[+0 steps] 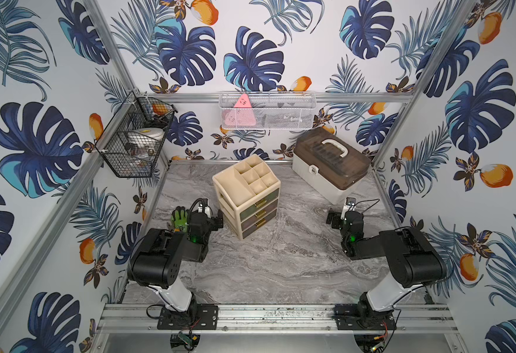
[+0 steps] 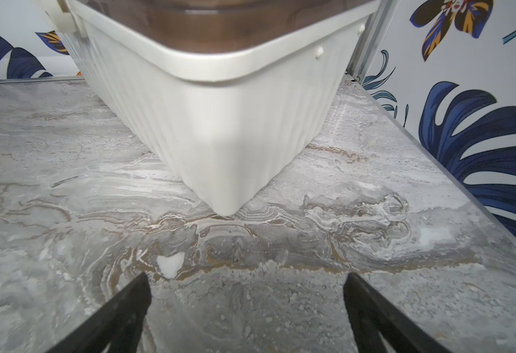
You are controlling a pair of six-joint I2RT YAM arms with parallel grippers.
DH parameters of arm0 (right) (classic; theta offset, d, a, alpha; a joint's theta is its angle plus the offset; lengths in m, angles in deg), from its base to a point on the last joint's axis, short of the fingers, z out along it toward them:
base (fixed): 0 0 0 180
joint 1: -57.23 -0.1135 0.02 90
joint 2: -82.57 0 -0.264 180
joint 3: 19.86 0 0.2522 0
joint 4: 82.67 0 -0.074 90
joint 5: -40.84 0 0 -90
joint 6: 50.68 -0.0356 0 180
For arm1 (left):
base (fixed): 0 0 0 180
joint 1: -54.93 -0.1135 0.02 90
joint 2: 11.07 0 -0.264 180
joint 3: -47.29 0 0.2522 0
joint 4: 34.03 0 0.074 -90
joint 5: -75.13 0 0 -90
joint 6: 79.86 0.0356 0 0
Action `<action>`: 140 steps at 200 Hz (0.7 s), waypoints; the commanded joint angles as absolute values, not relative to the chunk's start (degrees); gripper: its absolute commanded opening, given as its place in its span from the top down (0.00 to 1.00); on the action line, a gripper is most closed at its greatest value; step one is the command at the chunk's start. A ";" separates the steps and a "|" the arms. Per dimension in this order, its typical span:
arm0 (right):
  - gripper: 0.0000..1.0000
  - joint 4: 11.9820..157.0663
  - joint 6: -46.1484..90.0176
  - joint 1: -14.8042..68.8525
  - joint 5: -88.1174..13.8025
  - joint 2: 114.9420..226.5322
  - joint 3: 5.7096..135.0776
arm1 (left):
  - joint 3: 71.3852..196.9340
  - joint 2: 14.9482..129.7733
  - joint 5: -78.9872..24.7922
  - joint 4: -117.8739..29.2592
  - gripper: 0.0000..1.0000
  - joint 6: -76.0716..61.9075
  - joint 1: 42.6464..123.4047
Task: Sort the rolls of trash bags by color and place them into the drawer
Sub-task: Reset both arms
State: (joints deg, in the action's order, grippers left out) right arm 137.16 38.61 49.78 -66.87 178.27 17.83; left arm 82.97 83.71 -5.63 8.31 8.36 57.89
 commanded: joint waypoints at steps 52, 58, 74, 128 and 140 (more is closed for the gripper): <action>0.00 137.31 38.19 49.75 -66.43 178.23 17.90 | 73.18 86.93 10.26 33.94 0.01 14.92 67.49; 0.00 137.42 38.19 49.75 -66.48 178.16 17.90 | 72.98 86.94 10.18 33.92 0.01 14.89 67.66; 0.00 137.40 38.21 49.70 -66.38 178.20 17.82 | 74.40 86.08 10.55 30.08 0.01 14.05 67.60; 0.00 137.41 38.19 49.71 -66.44 178.23 17.94 | 81.31 83.59 3.87 12.50 0.01 7.12 59.76; 0.00 137.42 38.25 49.75 -66.41 178.25 17.90 | 81.29 83.60 3.96 12.62 0.01 7.14 59.76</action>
